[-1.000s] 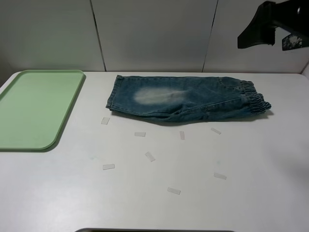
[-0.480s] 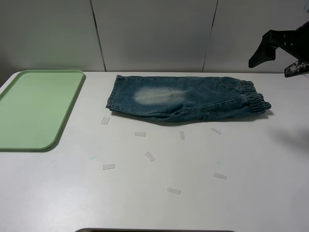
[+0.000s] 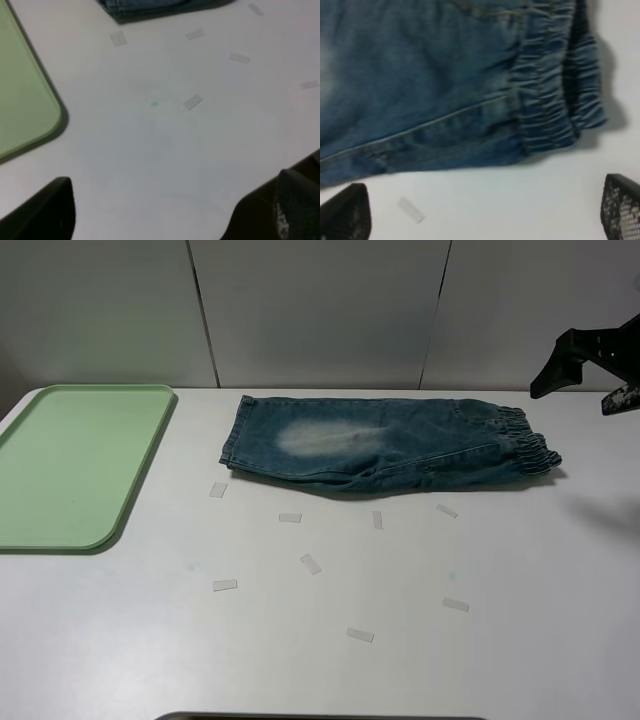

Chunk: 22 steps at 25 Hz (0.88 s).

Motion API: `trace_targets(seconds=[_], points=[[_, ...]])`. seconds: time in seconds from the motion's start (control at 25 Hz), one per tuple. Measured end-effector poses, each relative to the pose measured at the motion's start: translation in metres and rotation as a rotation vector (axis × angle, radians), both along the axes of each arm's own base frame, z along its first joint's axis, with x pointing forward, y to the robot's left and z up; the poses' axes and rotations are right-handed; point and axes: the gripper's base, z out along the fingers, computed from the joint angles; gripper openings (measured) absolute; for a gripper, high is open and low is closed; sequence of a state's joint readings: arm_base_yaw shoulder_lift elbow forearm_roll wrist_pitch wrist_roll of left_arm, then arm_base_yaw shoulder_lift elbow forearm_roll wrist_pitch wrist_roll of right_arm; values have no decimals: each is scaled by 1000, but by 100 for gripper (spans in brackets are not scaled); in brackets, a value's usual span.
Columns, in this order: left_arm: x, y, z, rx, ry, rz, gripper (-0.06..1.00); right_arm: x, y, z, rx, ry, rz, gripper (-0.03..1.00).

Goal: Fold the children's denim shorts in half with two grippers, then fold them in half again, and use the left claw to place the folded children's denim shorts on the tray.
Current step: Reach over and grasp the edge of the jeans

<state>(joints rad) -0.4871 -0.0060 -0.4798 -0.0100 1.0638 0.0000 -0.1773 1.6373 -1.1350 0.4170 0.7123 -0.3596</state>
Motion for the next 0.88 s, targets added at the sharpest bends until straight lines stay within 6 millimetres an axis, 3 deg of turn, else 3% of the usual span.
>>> trace_targets(seconds=[0.36,0.88], points=[[0,0,0,0,0,0,79,25,-24,-21,98,78,-72,69],[0,0,0,0,0,0,79,86,-42,-65,156,100,-23,69]])
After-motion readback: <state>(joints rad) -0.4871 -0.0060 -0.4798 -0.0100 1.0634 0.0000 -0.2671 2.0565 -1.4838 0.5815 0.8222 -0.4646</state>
